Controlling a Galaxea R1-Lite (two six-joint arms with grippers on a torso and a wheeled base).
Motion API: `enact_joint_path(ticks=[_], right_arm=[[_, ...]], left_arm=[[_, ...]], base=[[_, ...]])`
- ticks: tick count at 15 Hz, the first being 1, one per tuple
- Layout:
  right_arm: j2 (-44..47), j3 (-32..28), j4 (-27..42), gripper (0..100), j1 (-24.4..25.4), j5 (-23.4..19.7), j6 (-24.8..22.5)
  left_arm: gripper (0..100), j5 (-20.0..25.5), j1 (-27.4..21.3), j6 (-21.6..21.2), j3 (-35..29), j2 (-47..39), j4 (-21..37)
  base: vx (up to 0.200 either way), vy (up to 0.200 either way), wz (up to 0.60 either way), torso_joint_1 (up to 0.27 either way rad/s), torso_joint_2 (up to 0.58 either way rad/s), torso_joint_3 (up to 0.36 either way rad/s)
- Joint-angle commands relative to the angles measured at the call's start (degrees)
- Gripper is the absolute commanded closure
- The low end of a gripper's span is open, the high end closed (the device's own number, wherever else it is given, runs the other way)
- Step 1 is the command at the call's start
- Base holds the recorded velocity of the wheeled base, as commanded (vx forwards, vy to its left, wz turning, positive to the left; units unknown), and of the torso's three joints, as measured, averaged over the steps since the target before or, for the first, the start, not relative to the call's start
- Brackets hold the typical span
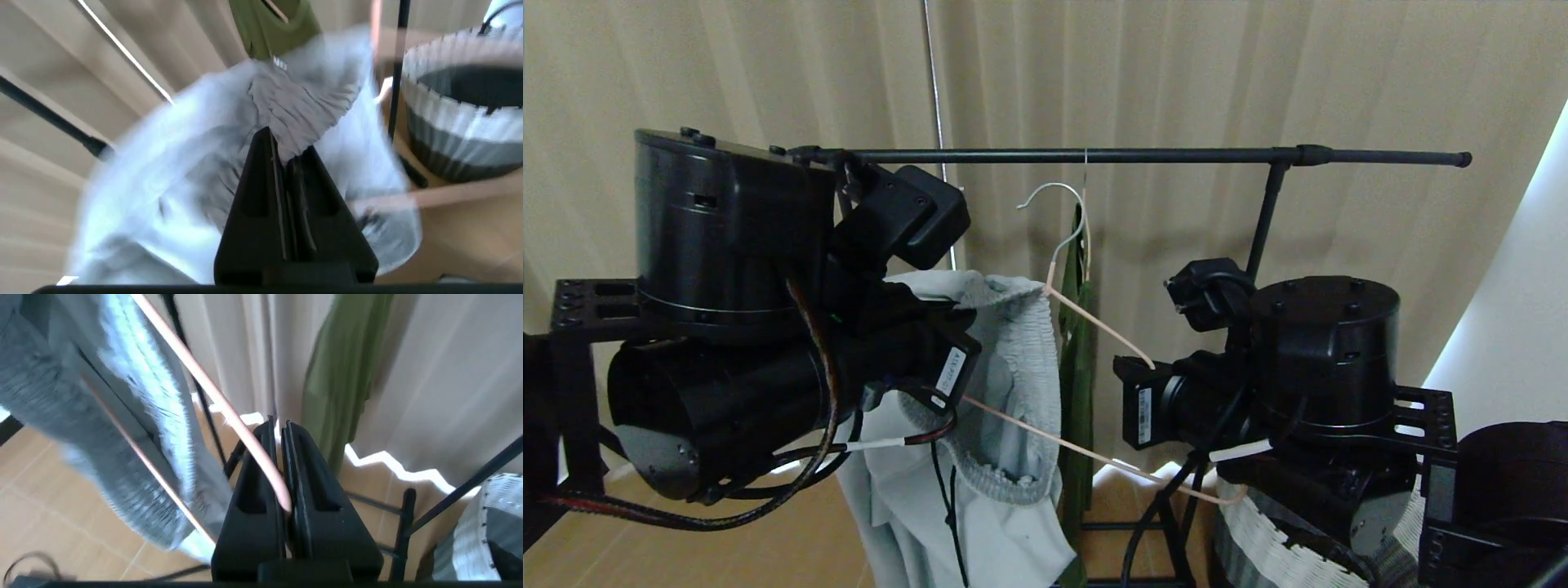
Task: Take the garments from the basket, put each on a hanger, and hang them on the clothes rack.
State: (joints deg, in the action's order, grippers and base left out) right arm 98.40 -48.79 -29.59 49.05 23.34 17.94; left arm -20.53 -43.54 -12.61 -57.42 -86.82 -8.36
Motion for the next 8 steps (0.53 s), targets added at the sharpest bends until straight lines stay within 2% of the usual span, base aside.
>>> enact_joint_path(ticks=[1,8], right_arm=[[-0.23,-0.08,-0.03,100,-0.45,0.03,-0.01],[0.12,0.36,-2.49,100,-0.45,-0.05,-0.10]], left_arm=[[100,0.05,0.04,0.04,0.82,0.69,-0.16],[100,0.23,-0.22,-0.40,2.05,0.78,-0.34]], base=[[0.000,0.000,0.00,0.000,0.00,0.000],[0.000,0.000,0.00,0.000,0.00,0.000]])
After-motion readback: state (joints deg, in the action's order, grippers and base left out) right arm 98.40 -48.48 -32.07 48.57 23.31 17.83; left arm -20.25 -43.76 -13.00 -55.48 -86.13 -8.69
